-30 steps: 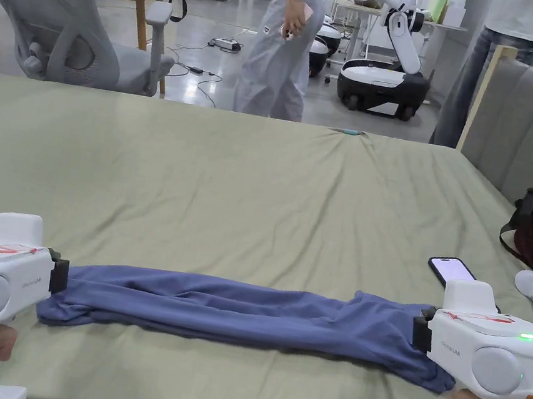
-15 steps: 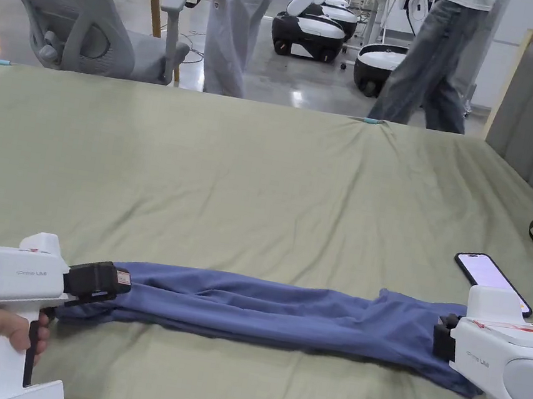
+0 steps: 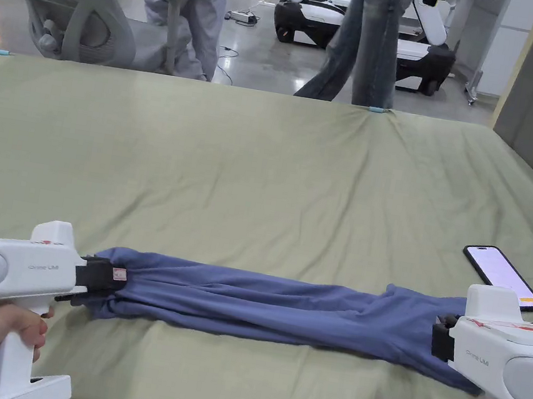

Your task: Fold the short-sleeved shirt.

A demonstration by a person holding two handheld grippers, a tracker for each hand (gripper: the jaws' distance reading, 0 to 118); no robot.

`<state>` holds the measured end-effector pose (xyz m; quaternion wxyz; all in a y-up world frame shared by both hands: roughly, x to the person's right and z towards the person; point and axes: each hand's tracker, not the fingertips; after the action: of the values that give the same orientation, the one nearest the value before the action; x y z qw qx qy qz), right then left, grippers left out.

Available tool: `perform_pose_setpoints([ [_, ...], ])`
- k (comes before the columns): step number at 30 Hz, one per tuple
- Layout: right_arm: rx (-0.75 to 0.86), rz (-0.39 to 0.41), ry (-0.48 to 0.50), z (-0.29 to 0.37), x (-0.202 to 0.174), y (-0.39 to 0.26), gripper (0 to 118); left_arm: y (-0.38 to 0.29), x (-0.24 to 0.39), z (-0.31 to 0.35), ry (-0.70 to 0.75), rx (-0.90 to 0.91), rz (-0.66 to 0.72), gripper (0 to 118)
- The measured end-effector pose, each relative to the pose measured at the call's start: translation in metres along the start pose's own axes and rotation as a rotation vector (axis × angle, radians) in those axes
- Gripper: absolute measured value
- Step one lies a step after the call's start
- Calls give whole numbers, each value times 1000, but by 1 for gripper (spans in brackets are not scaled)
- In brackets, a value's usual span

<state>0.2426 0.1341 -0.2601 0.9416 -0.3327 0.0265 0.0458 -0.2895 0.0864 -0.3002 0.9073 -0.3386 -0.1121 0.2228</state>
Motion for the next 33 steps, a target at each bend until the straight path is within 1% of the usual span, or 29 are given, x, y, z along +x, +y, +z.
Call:
perform_pose_setpoints([
  [2, 4, -4, -5, 1, 1, 2, 0, 7, -14, 11, 11, 4, 32, 17],
  [4, 9, -4, -7, 2, 3, 3, 0, 13, -29, 24, 94, 31, 4, 17],
  [7, 15, -3, -11, 3, 5, 5, 0, 23, -63, 46, 196, 66, 71, 17],
  [9, 17, 0, -10, 3, 6, 6, 0, 25, -74, 55, 205, 74, 90, 17],
  [11, 21, -2, -8, 3, 4, 6, 0, 25, -70, 57, 222, 65, 69, 17],
  [15, 27, -3, -3, 1, 0, 9, 0, 28, -40, 57, 182, 67, 36, 17],
  [16, 28, 0, -2, 0, -2, 9, 0, 29, -26, 58, 102, 72, 37, 17],
  [18, 30, 3, 2, -1, -4, 11, 0, 29, 2, 56, 15, 87, 22, 17],
  [21, 32, 2, 6, -2, -9, 12, 0, 23, 52, 39, -75, 54, -52, 17],
  [25, 37, -13, 20, 2, -11, 11, 0, 10, 100, -2, -188, -20, -52, 17],
  [26, 37, -14, 24, 4, -10, 10, 0, 6, 105, -14, -199, -48, -54, 17],
  [27, 38, -16, 26, 7, -10, 9, 0, 1, 113, -28, -181, -84, -81, 17],
  [29, 43, -24, 25, 12, -7, 7, 0, -11, 117, -55, -95, -137, -104, 17],
  [31, 46, -34, 20, 15, -4, 5, 0, -16, 105, -78, -88, -179, -72, 17],
  [33, 46, -38, 17, 17, 0, 4, 0, -20, 100, -84, -102, -170, -74, 18],
])
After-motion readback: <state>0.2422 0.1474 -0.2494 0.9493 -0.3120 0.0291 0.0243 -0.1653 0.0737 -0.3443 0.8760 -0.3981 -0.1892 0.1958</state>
